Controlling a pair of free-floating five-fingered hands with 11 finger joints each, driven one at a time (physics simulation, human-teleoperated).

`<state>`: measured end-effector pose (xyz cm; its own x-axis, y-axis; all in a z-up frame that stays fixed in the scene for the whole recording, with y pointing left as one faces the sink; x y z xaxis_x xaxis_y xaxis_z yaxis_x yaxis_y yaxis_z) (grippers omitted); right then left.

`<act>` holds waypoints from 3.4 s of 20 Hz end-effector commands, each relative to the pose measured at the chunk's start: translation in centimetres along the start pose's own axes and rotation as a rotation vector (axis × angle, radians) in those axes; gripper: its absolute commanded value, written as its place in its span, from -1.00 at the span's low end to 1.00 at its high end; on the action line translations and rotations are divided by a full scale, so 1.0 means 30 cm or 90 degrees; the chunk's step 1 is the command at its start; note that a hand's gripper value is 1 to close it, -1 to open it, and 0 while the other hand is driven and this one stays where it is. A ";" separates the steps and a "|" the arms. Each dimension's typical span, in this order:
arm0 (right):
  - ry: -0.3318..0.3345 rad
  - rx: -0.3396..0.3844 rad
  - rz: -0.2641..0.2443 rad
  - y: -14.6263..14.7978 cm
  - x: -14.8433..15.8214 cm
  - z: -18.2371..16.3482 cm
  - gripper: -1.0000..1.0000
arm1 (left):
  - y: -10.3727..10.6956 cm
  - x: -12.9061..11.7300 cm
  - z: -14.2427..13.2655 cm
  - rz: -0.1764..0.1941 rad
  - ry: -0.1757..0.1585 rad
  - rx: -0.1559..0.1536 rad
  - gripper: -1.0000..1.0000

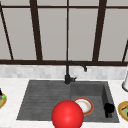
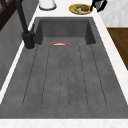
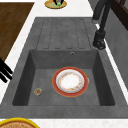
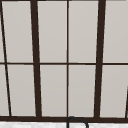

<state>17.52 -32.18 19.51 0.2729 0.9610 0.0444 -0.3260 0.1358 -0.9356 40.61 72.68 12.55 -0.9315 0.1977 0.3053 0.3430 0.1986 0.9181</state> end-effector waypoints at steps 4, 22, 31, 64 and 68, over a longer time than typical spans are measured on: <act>0.000 0.000 0.000 0.000 0.000 0.000 0.00 | 0.073 0.066 -0.049 0.004 -0.041 -0.014 1.00; 0.000 0.000 0.000 0.000 0.000 0.000 0.00 | 0.246 0.197 -0.346 -0.033 -0.006 -0.006 1.00; 0.000 0.000 0.000 0.000 0.000 0.000 0.00 | 0.248 0.191 -0.543 -0.041 -0.014 -0.007 1.00; 0.000 0.000 0.000 0.000 0.000 0.000 0.00 | 0.294 0.256 -1.355 -0.024 0.001 -0.017 1.00; 0.000 0.000 0.000 0.000 0.000 0.000 0.00 | 0.279 0.269 -1.454 -0.024 0.001 -0.016 1.00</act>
<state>17.52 -32.18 19.51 0.2729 0.9610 0.0444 -0.3260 0.1358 -0.9356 31.31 36.12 33.23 -0.9394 0.1817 0.2908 0.3248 0.1999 0.9244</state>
